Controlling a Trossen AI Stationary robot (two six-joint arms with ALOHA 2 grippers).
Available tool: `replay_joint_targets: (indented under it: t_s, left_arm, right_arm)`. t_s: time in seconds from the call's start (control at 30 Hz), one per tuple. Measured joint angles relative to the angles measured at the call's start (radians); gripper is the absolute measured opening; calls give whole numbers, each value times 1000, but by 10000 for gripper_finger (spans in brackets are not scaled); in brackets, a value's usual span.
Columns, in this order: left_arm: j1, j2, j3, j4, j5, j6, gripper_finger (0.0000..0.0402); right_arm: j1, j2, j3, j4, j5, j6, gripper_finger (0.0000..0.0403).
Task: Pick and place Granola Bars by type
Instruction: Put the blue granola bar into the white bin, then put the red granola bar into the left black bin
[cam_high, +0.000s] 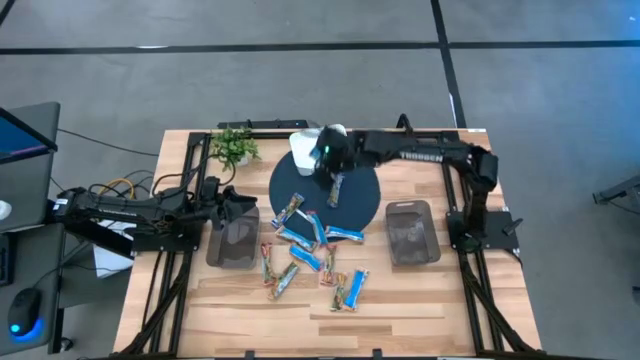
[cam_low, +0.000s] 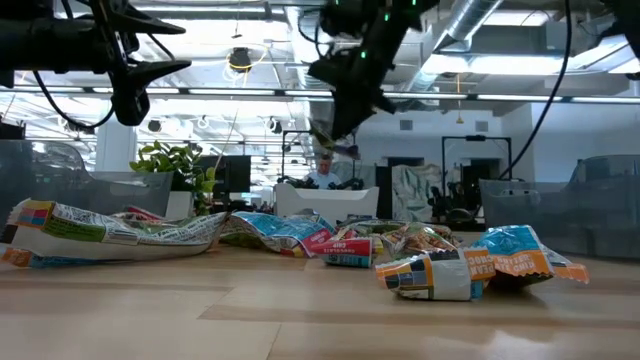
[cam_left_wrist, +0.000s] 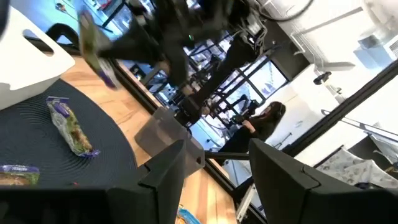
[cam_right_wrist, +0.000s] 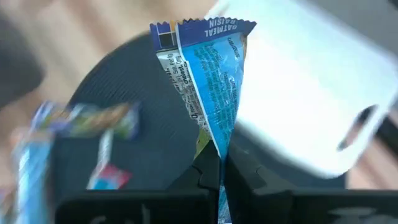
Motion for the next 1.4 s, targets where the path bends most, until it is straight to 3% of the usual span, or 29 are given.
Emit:
replay_joint_targets:
  t_s: [0.17,0.4,0.63,0.93,1.1,1.27,1.4]
  left_arm:
    - [0,0,0,-3,-29,-1,171]
    - [0,0,0,-2,-65,-14,171]
    - [0,0,0,-1,-78,-24,171]
    - [0,0,0,-7,-86,-26,171]
    - [0,0,0,-16,-77,-49,171]
    - [-3,6,0,-87,37,-76,171]
    - [-44,45,3,-101,55,-65,171]
  right_arm:
    - [-97,0,0,141,-3,-37,1]
    - [-146,23,4,296,-49,-128,1]
    - [-149,114,1,256,-85,-164,11]
    - [-144,144,0,243,-75,-175,139]
    - [-133,82,0,236,-100,-202,205]
    - [-53,-10,0,195,-170,-307,230]
    - [33,-80,0,110,-169,-382,226]
